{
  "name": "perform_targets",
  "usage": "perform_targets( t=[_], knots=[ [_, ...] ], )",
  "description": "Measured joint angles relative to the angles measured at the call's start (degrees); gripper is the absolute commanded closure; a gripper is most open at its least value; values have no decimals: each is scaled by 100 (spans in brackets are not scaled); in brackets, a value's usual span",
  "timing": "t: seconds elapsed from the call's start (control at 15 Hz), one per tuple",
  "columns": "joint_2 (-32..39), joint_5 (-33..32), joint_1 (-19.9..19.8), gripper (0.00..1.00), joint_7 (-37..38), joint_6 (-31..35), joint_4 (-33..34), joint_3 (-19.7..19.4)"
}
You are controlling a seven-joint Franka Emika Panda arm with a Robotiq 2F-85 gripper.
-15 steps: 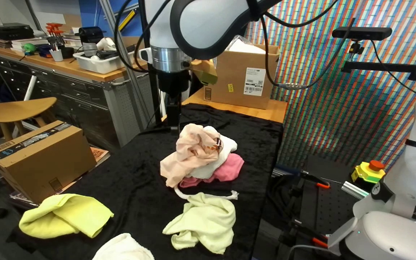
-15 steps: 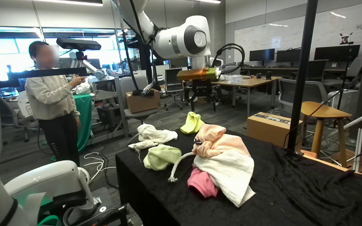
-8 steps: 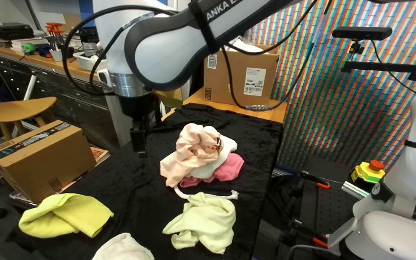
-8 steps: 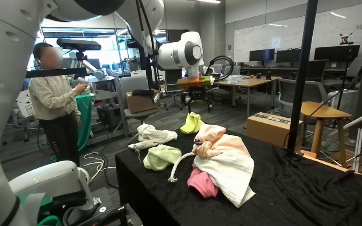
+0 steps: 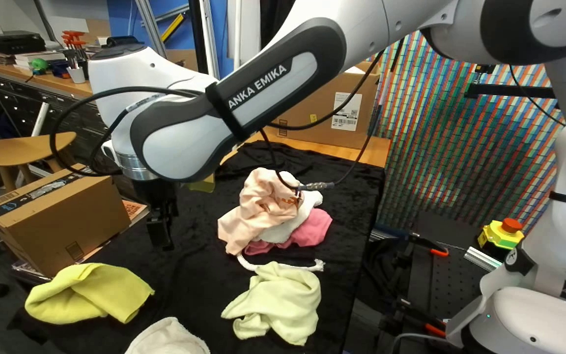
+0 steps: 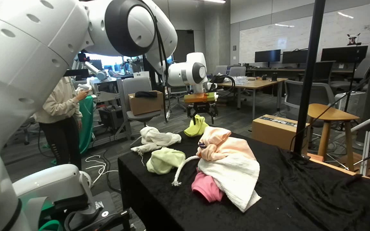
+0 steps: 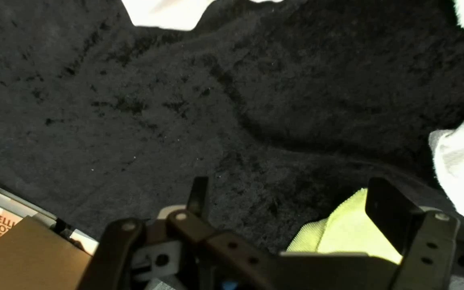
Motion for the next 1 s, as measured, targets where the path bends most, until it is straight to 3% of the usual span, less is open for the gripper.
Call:
perform_targets(
  t=[0.53,1.0],
  knots=[
    [762,-22,240,0,246,789,593,-178],
    [1257,-22,301,0,241,1043,1084,-178]
  ],
)
